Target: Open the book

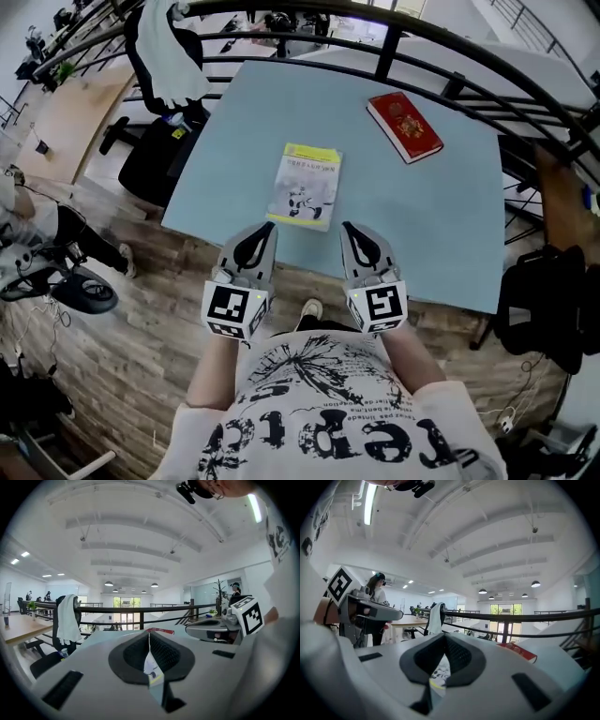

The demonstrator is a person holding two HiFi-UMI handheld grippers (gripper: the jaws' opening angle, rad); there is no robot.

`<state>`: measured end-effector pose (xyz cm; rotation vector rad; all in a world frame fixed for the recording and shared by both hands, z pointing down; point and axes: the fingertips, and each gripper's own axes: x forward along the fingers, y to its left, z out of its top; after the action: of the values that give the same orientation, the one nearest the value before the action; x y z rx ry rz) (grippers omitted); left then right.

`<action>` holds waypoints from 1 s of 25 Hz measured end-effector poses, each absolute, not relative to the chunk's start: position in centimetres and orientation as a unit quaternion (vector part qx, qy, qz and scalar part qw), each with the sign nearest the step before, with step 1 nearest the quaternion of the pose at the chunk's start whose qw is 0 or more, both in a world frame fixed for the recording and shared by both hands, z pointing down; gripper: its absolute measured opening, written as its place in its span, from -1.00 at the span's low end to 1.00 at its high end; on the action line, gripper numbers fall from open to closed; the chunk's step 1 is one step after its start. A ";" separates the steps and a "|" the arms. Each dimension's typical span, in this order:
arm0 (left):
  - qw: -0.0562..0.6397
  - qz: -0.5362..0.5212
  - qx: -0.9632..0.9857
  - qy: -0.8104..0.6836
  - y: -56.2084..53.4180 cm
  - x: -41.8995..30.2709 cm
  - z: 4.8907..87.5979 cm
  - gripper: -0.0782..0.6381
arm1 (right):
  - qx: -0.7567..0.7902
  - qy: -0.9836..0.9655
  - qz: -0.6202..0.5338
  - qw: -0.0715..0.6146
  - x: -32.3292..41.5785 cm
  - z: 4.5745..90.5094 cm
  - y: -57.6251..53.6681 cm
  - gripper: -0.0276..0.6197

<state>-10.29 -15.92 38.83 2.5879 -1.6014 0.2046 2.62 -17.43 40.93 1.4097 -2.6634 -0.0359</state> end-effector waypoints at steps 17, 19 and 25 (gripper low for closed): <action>0.131 0.207 0.902 -0.355 -25.2 -3.8 52.1 -0.63 | 0.568 -0.815 0.049 0.104 6.5 46.0 -23.6 -0.88; 0.141 0.234 0.907 -0.322 -25.2 -2.7 54.1 -0.48 | 0.587 -0.800 0.059 0.110 7.2 46.6 -23.6 -0.88; 0.145 0.293 0.910 -0.256 -25.2 -0.5 59.2 -0.26 | 0.632 -0.759 0.085 0.131 8.4 48.7 -22.3 -0.88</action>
<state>-0.47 -25.17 59.21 2.6202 -0.7376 0.8434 8.35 -22.28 48.66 1.8345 -2.2044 0.2479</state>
